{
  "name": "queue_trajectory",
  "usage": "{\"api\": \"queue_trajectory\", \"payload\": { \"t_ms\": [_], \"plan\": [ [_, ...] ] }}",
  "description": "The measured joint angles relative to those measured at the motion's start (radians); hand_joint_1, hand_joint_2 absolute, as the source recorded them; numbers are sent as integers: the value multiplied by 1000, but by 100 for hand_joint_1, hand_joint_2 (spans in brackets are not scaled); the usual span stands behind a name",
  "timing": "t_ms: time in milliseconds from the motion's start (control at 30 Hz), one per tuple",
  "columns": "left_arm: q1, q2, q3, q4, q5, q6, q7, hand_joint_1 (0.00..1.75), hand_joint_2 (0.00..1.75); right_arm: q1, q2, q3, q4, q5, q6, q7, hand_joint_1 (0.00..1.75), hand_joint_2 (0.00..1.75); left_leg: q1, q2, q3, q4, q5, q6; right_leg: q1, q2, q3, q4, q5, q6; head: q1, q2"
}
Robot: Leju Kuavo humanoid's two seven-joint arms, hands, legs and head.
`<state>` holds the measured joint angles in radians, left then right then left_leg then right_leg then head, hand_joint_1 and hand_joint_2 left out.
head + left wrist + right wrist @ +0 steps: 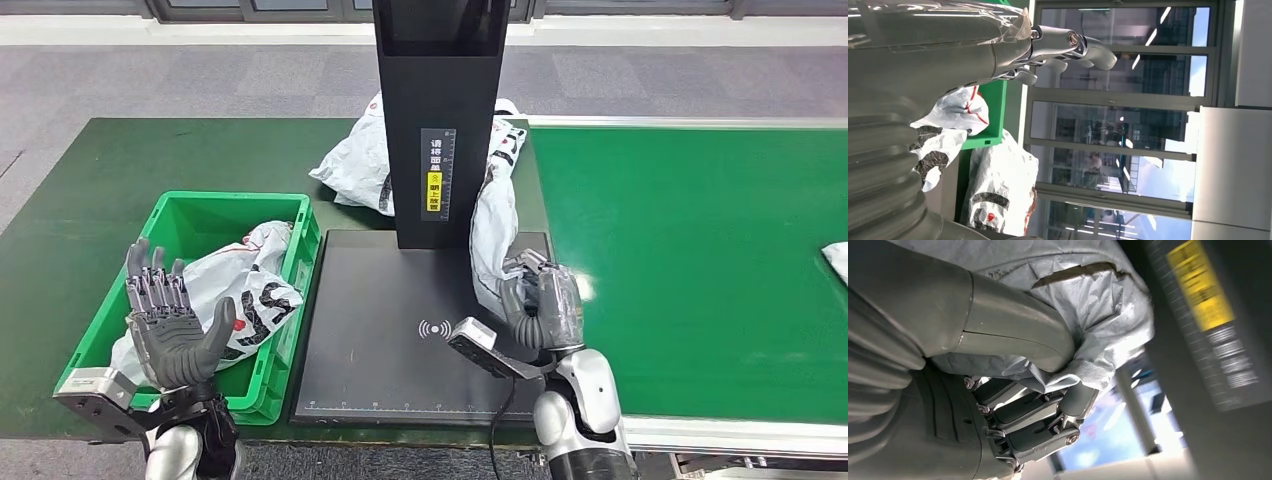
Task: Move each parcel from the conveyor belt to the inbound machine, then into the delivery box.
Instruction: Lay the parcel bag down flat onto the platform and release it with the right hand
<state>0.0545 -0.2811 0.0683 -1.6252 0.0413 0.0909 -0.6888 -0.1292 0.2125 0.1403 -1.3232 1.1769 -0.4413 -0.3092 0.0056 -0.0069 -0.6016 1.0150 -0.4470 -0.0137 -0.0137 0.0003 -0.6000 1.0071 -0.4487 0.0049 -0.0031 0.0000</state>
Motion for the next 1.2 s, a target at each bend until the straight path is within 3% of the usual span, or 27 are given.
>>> {"api": "queue_trajectory", "payload": {
  "t_ms": [133,267,300,900,1200],
  "plan": [
    [-2,0,0,11,-2,5,0,0,175,5,0,63,7,-31,45,-12,136,175,0,0,0,0,0,0,0,0,0,0,0,0,0,0],
    [-4,0,-1,21,-9,8,0,0,175,5,0,116,32,-50,55,-23,7,175,0,0,0,0,0,0,0,0,0,0,0,0,0,0],
    [-4,0,-1,23,-10,8,0,0,175,5,0,126,38,-51,56,-23,0,175,0,0,0,0,0,0,0,0,0,0,0,0,0,0],
    [-7,0,-2,53,-12,20,0,0,175,3,1,165,91,-64,61,-14,0,175,0,0,0,0,0,0,0,0,0,0,0,0,0,0],
    [-8,1,-5,56,-16,49,-2,0,175,1,0,164,97,-130,8,-8,0,175,0,0,0,0,0,0,0,0,0,0,0,0,0,0]
  ]
}}
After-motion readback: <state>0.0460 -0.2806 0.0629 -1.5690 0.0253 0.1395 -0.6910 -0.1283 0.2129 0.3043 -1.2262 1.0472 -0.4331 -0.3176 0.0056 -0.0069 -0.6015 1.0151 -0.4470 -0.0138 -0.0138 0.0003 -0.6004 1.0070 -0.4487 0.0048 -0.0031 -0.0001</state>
